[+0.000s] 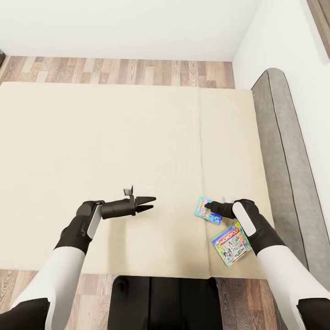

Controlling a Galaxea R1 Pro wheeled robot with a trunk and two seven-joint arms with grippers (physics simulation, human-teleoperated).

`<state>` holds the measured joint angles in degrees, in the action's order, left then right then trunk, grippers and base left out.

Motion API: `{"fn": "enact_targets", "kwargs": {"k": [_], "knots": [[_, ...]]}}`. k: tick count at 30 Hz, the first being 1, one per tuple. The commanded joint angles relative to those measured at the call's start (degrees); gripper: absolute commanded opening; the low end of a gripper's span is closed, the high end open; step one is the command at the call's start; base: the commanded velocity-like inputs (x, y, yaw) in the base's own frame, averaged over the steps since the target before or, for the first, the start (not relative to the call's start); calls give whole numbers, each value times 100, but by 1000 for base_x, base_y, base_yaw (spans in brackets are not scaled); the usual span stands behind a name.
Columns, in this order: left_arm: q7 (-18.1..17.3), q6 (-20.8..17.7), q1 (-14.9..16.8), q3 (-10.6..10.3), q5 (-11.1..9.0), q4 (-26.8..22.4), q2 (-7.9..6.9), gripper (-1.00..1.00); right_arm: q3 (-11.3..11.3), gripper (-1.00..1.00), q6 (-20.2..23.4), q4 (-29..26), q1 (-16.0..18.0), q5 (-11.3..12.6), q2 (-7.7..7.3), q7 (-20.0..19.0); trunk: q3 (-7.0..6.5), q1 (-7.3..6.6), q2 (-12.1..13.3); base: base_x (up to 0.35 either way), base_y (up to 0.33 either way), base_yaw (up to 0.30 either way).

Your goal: Put all the toys in the child's room - the three board games (two on the bed and one on the table), the two jigsaw puzzles on the table, and the tennis ball on the table - inside the toy box on the table in the child's room.

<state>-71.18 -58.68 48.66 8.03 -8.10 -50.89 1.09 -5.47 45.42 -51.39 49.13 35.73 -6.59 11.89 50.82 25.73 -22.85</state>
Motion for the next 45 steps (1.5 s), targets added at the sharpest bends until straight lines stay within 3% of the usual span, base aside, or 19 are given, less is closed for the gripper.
{"fn": "enact_targets", "kwargs": {"k": [1,23,32,45], "knots": [[-19,-38,3,14,10,0,5,100,-24,100,23,29,-1,43,-10,45,6,5,-6,0,0,0],[-27,-31,3,14,10,-2,5,100,-24,100,169,50,0,57,-57,-144,6,5,-6,0,0,0],[-27,-29,3,14,10,-2,5,100,-27,100,171,101,0,15,-61,-699,6,5,-6,0,0,0],[-27,-29,3,7,10,-5,5,100,-33,100,169,103,0,-7,-78,-793,6,5,-6,0,0,0]]}}
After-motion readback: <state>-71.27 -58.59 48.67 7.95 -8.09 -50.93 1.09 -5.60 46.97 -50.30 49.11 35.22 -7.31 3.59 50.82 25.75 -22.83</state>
